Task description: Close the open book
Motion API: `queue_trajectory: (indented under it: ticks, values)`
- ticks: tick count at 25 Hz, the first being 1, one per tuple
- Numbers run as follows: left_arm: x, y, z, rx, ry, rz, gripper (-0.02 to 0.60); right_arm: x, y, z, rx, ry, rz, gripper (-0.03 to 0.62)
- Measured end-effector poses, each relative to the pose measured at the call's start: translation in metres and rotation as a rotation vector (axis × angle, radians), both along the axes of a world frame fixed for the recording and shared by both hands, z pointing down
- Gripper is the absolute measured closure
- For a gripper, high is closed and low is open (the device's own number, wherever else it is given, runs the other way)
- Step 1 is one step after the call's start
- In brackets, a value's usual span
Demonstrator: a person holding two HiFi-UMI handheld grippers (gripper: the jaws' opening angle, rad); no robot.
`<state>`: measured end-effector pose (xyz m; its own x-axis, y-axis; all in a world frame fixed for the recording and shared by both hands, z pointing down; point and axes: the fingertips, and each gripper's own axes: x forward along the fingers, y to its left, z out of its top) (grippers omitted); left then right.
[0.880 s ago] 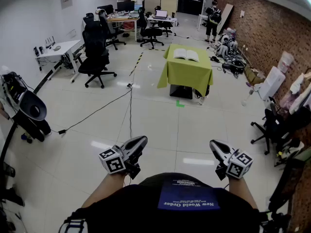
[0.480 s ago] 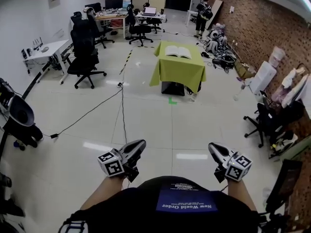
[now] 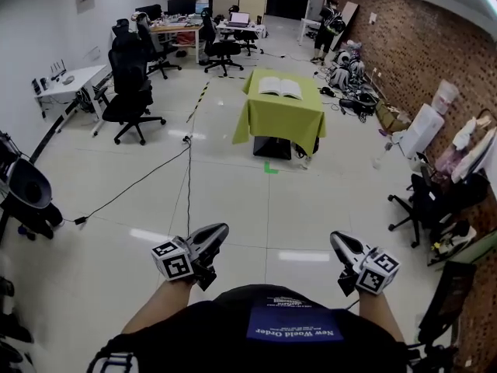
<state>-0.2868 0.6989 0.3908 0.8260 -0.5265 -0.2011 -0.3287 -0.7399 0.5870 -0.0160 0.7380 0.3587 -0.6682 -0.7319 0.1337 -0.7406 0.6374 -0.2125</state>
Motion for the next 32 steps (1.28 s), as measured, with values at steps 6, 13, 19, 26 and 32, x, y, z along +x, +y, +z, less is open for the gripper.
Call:
queue_trajectory:
  ticks: [6, 13, 19, 26, 32]
  values:
    - [0.057, -0.040, -0.025, 0.032, 0.005, -0.065, 0.577, 0.066, -0.054, -0.019, 0.038, 0.014, -0.055, 0.609]
    - [0.111, -0.069, -0.031, 0.039, 0.007, -0.099, 0.577, 0.114, -0.098, -0.016, 0.049, 0.022, -0.101, 0.609]
    - [0.122, -0.100, -0.032, 0.025, 0.000, -0.075, 0.577, 0.111, -0.126, -0.005, 0.017, 0.001, -0.114, 0.609]
    - [0.106, -0.168, -0.032, 0.036, 0.034, -0.018, 0.577, 0.076, -0.178, -0.005, 0.017, 0.030, -0.106, 0.609]
    - [0.063, -0.234, -0.044, 0.054, 0.025, 0.053, 0.577, 0.038, -0.240, -0.021, 0.039, -0.026, -0.022, 0.609]
